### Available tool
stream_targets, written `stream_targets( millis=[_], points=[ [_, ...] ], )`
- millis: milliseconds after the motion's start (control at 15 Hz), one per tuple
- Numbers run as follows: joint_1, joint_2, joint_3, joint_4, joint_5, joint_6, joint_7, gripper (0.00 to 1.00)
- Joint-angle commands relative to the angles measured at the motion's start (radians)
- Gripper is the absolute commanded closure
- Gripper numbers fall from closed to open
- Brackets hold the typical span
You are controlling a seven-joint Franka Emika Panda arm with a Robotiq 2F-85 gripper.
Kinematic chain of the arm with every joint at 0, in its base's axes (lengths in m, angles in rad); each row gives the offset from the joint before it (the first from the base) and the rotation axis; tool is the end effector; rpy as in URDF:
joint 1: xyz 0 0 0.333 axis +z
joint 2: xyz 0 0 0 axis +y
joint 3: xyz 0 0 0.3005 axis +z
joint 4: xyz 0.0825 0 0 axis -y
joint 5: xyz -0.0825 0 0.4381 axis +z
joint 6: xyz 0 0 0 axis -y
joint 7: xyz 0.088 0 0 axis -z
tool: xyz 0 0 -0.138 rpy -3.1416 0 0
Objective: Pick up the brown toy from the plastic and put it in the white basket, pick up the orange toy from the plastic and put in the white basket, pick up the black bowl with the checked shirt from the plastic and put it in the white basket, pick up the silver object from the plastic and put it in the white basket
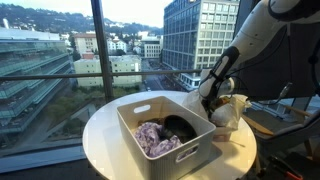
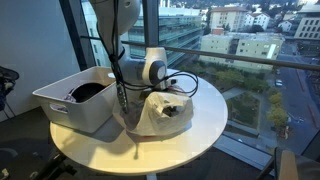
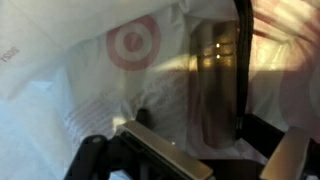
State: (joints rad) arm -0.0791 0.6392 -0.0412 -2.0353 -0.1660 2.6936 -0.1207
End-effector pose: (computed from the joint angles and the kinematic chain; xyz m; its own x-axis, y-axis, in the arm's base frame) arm 0.6026 -0.0720 0.0348 0.9876 0.1571 -0.0017 0.1565 -0.9827 0.0992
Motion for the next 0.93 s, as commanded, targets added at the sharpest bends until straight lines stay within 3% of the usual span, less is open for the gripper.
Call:
stream_targets(
  millis=[0,267,400,533,733,867],
  points=[
    [-0.016,0.017,0.017,0.029,0.019,-0.01,-0.042,0.35],
    [0.004,-0.027,0.012,-0.018,0.008,-0.006,-0.034,0.67],
    [0.014,-0.036,0.012,-0.026,0.007,-0.018,-0.027,0.28],
    [0.02,-0.041,0.014,-0.034,0.009,-0.025,-0.022,0.23],
    [0.038,-0.073,0.01,-0.068,0.004,-0.023,-0.006,0.01],
    [0.043,-0.092,0.018,-0.088,0.009,-0.03,-0.007,0.0]
  ],
)
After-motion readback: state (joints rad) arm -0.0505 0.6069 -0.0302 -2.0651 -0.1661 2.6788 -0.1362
